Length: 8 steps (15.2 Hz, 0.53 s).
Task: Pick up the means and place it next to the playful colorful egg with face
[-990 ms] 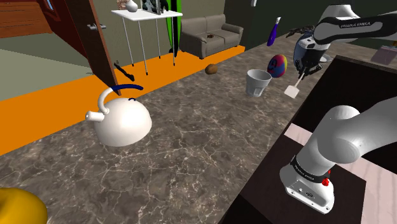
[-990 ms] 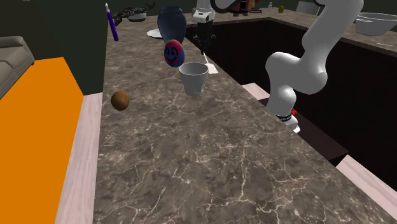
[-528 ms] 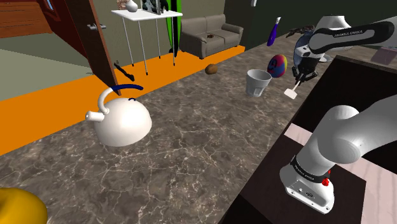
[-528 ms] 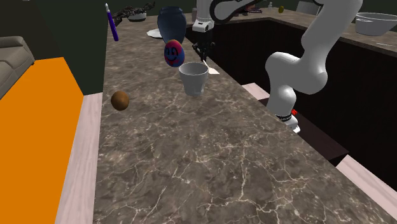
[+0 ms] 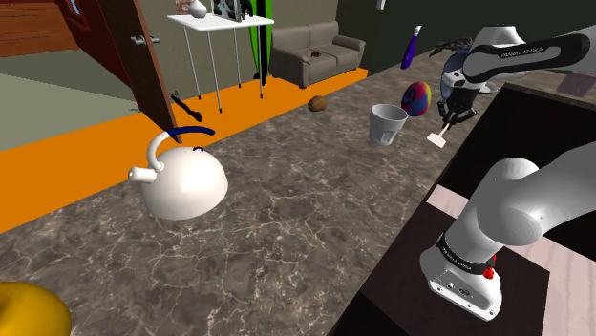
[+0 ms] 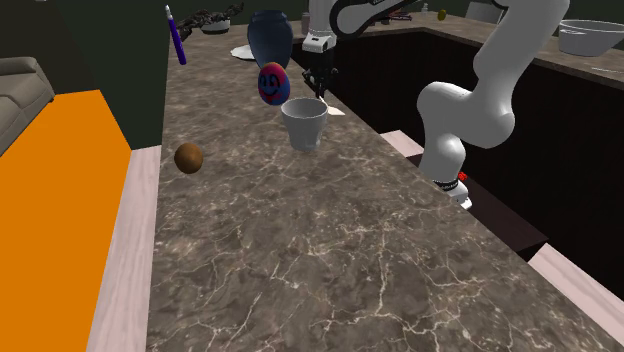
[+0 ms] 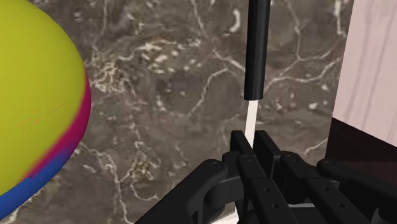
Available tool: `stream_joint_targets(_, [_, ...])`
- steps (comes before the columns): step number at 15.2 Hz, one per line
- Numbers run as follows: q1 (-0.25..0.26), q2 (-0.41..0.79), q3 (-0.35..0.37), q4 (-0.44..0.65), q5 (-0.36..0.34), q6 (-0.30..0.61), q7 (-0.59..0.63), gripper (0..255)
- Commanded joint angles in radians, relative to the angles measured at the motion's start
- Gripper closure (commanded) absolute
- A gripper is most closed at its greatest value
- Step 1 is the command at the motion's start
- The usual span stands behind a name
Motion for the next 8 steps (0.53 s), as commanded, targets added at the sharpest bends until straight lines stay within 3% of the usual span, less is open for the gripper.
stream_joint_targets(1, [0.0,0.0,0.0,0.0,0.0,0.0,0.0,0])
stream_joint_targets(6, [0.0,0.0,0.0,0.0,0.0,0.0,0.0,0])
stream_joint_targets(8, [-0.014,-0.028,0.048,0.04,0.013,-0.073,-0.001,0])
